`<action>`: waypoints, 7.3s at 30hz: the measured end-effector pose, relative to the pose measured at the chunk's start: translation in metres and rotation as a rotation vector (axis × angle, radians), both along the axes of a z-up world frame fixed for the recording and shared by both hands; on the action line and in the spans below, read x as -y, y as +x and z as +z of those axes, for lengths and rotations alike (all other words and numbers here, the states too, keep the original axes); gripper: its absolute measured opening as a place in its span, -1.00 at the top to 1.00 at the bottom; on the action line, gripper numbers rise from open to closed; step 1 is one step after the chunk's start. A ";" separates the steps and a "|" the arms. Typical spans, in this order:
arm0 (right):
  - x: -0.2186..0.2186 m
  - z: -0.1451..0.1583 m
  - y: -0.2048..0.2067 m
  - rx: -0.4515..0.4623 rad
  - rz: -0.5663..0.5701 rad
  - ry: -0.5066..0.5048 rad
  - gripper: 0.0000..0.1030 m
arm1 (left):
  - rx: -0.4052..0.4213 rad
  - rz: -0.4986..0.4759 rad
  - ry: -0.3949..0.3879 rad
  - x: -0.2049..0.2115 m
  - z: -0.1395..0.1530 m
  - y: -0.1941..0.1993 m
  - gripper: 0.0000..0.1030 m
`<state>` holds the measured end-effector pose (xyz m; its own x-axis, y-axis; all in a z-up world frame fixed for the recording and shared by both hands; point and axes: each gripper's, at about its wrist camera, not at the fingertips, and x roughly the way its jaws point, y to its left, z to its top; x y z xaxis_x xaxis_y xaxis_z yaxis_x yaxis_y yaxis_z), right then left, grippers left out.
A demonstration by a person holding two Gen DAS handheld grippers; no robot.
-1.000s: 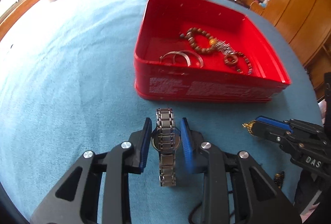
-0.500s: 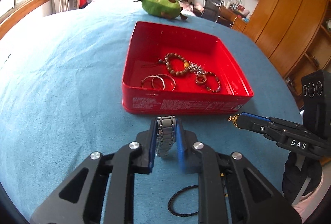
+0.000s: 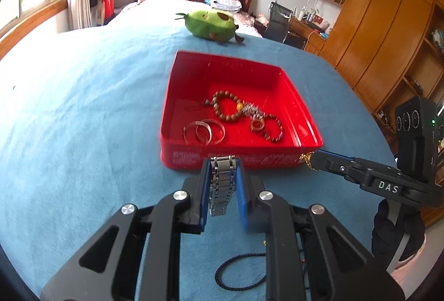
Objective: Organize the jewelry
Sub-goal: 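Carry the wristwatch in left tool into the tin and open it, then move both tools back to the black cord pendant and bead necklace, then grip the gold pendant cord with left tool while right tool grips the black bead necklace, then carry the pendant and bead necklace in both tools over the tin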
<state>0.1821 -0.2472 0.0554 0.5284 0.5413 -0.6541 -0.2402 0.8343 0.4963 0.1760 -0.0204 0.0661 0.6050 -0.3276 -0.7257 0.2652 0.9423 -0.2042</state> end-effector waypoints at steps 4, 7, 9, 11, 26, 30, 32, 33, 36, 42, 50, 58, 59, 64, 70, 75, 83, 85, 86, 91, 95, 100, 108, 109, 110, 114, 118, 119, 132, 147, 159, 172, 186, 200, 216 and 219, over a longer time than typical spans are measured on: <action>0.004 0.010 0.026 -0.002 -0.028 -0.025 0.67 | 0.009 -0.016 0.001 0.014 0.016 0.025 0.70; 0.007 0.007 0.052 -0.019 -0.058 -0.036 0.67 | 0.007 -0.012 -0.013 0.024 0.017 0.051 0.70; 0.008 0.000 0.067 -0.029 -0.075 -0.043 0.67 | 0.004 -0.006 -0.036 0.028 0.015 0.065 0.70; 0.008 -0.011 0.084 -0.053 -0.088 -0.045 0.67 | 0.018 0.008 -0.055 0.032 0.010 0.083 0.70; 0.005 -0.029 0.113 -0.045 -0.094 -0.112 0.44 | -0.061 0.023 -0.083 0.037 -0.038 0.150 0.46; 0.006 -0.014 0.105 -0.015 -0.099 -0.105 0.44 | -0.007 0.022 -0.101 0.032 -0.019 0.135 0.37; 0.006 -0.004 0.098 0.007 -0.101 -0.106 0.44 | 0.022 0.020 -0.104 0.032 -0.009 0.124 0.29; 0.006 0.001 0.095 0.018 -0.101 -0.108 0.44 | 0.031 0.023 -0.103 0.032 -0.004 0.119 0.24; 0.006 0.020 0.082 0.064 -0.113 -0.119 0.44 | 0.069 0.026 -0.105 0.031 0.013 0.101 0.00; 0.011 0.044 0.057 0.100 -0.133 -0.112 0.43 | 0.115 0.028 -0.062 0.029 0.040 0.061 -0.12; 0.014 0.050 0.013 0.113 -0.135 -0.134 0.43 | 0.076 -0.045 0.051 0.030 0.029 0.016 -0.12; 0.018 0.010 -0.039 0.066 -0.118 -0.124 0.43 | -0.031 -0.125 0.119 0.032 -0.026 -0.023 -0.10; 0.019 0.006 -0.043 0.057 -0.119 -0.122 0.43 | -0.041 -0.136 0.126 0.036 -0.032 -0.026 -0.10; 0.026 -0.021 -0.067 -0.012 -0.118 -0.096 0.43 | -0.115 -0.210 0.165 0.061 -0.067 -0.036 -0.10; 0.038 -0.038 -0.088 -0.068 -0.143 -0.101 0.32 | -0.165 -0.224 0.187 0.079 -0.090 -0.038 -0.10; 0.043 -0.050 -0.099 -0.094 -0.148 -0.104 0.31 | -0.181 -0.213 0.207 0.084 -0.101 -0.040 -0.10; 0.050 -0.060 -0.103 -0.113 -0.158 -0.085 0.30 | -0.192 -0.227 0.232 0.095 -0.109 -0.036 -0.11; 0.051 -0.061 -0.104 -0.113 -0.160 -0.080 0.30 | -0.195 -0.234 0.236 0.099 -0.110 -0.036 -0.11; 0.051 -0.062 -0.104 -0.112 -0.160 -0.079 0.30 | -0.199 -0.244 0.237 0.102 -0.111 -0.037 -0.11; 0.052 -0.062 -0.105 -0.114 -0.161 -0.079 0.30 | -0.218 -0.273 0.248 0.111 -0.118 -0.038 -0.11; 0.052 -0.062 -0.106 -0.118 -0.163 -0.081 0.30 | -0.219 -0.272 0.254 0.113 -0.121 -0.037 -0.08; 0.050 -0.064 -0.105 -0.123 -0.161 -0.084 0.28 | -0.209 -0.256 0.263 0.113 -0.122 -0.037 0.06; 0.045 -0.067 -0.103 -0.133 -0.151 -0.085 0.27 | -0.178 -0.241 0.280 0.108 -0.121 -0.039 0.50; 0.044 -0.067 -0.103 -0.135 -0.149 -0.088 0.27 | -0.175 -0.241 0.280 0.108 -0.121 -0.039 0.53; 0.043 -0.067 -0.103 -0.136 -0.147 -0.092 0.27 | -0.173 -0.242 0.279 0.108 -0.121 -0.039 0.53; 0.041 -0.068 -0.105 -0.143 -0.143 -0.108 0.25 | -0.166 -0.239 0.274 0.106 -0.119 -0.042 0.60; 0.038 -0.069 -0.106 -0.143 -0.136 -0.122 0.18 | -0.165 -0.241 0.263 0.104 -0.118 -0.044 0.62; 0.038 -0.069 -0.106 -0.144 -0.135 -0.124 0.18 | -0.166 -0.241 0.258 0.103 -0.118 -0.043 0.62; 0.045 -0.077 -0.113 -0.197 -0.164 -0.134 -0.43 | -0.159 -0.206 0.173 0.081 -0.104 -0.032 0.86; -0.001 -0.086 -0.116 -0.232 -0.071 -0.266 -0.61 | -0.168 -0.136 0.098 0.043 -0.094 -0.026 1.00; -0.049 -0.087 -0.123 -0.112 0.008 -0.473 -0.08 | -0.192 -0.127 0.162 0.043 -0.103 -0.021 0.94; -0.019 -0.082 -0.117 -0.139 0.013 -0.288 0.73 | -0.195 -0.156 0.229 0.054 -0.114 -0.021 0.01; -0.007 -0.074 -0.115 -0.135 -0.012 -0.204 0.73 | -0.180 -0.152 0.107 0.039 -0.101 -0.021 0.91; 0.016 -0.024 -0.110 -0.028 -0.062 -0.167 0.74 | -0.094 -0.108 -0.037 0.004 -0.052 -0.031 0.92; 0.026 0.048 -0.047 0.086 -0.074 -0.119 0.74 | 0.040 -0.083 -0.079 -0.006 0.037 -0.010 0.92; 0.024 0.059 -0.024 0.101 -0.073 -0.097 0.74 | 0.083 -0.064 -0.099 -0.004 0.057 0.004 0.92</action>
